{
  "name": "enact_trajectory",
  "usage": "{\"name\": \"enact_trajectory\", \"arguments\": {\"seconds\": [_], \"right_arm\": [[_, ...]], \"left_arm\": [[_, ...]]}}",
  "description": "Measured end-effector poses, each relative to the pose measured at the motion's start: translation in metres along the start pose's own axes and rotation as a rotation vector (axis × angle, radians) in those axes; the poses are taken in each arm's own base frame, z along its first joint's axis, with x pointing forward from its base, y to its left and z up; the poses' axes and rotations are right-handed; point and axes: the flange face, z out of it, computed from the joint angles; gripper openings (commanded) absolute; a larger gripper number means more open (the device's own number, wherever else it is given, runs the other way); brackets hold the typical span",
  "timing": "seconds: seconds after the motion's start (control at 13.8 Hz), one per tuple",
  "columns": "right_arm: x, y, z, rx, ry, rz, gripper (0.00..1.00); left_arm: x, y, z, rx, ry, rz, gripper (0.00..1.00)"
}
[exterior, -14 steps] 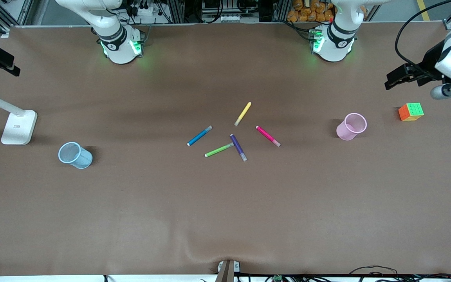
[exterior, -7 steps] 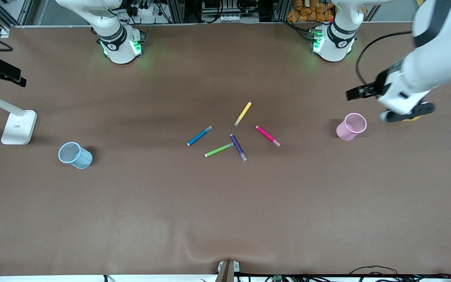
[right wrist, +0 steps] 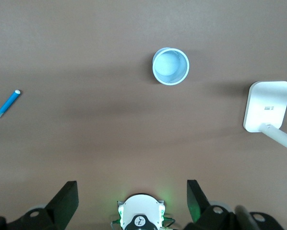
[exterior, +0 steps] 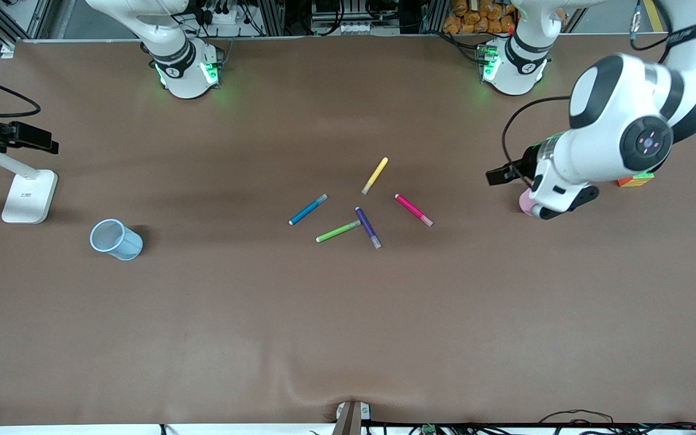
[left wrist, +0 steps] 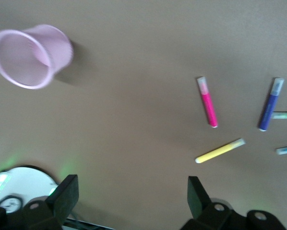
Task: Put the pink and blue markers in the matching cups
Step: 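Reach the left gripper to the pink marker while the right gripper reaches the blue marker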
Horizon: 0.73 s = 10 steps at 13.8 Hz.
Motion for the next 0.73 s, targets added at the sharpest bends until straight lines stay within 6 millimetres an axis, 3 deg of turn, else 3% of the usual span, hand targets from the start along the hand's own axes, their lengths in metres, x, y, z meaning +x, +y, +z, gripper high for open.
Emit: {"name": "enact_trajectory", "arguments": {"seconds": [0.22,0.51,0.73], "right_arm": [[0.01,-0.015,0.016,-0.005,-0.039,0.039,1.0],[0.038,-0.085,0.06,-0.053,-0.083,0.2,1.0],[0.059,-0.114,0.098,-0.03,-0.068,0.284,1.0]], "left_arm": [[0.01,0.002,0.031,-0.05,-0.023,-0.046,1.0],[0.021,0.018,0.071,-0.155,-0.053,-0.115,1.0],[0.027,0.04,0.112,-0.172,-0.082,-0.18,1.0]]}}
